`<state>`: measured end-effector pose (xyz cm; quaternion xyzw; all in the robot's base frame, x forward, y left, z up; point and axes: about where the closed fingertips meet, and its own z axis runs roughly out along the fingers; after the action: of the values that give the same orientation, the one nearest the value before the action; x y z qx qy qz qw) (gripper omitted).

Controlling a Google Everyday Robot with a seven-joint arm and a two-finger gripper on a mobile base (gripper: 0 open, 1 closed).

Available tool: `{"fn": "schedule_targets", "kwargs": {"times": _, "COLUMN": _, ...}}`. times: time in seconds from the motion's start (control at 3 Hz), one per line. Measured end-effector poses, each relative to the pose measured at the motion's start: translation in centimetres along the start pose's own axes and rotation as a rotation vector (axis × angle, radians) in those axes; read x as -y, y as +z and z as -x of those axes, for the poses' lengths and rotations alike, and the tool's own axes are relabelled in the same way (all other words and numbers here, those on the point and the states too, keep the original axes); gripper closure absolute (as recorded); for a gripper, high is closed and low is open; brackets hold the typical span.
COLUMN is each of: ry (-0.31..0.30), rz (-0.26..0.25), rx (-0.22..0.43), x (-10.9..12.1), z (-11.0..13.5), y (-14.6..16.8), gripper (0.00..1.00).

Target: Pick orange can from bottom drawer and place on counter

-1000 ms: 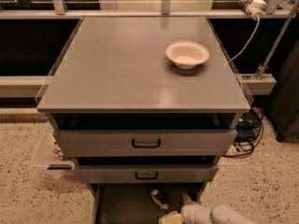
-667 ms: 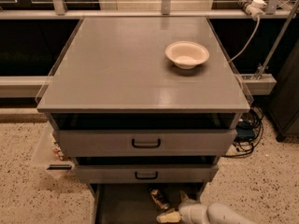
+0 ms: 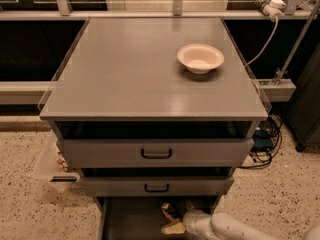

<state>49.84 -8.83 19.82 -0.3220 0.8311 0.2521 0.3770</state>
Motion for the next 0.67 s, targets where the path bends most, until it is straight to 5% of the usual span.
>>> {"fn": "schedule_targets", "kwargs": {"times": 0.67, "ry": -0.011, "rz": -0.019, "rx": -0.039, "x": -0.93, "z": -1.0, "y": 2.9, "gripper": 0.0}}
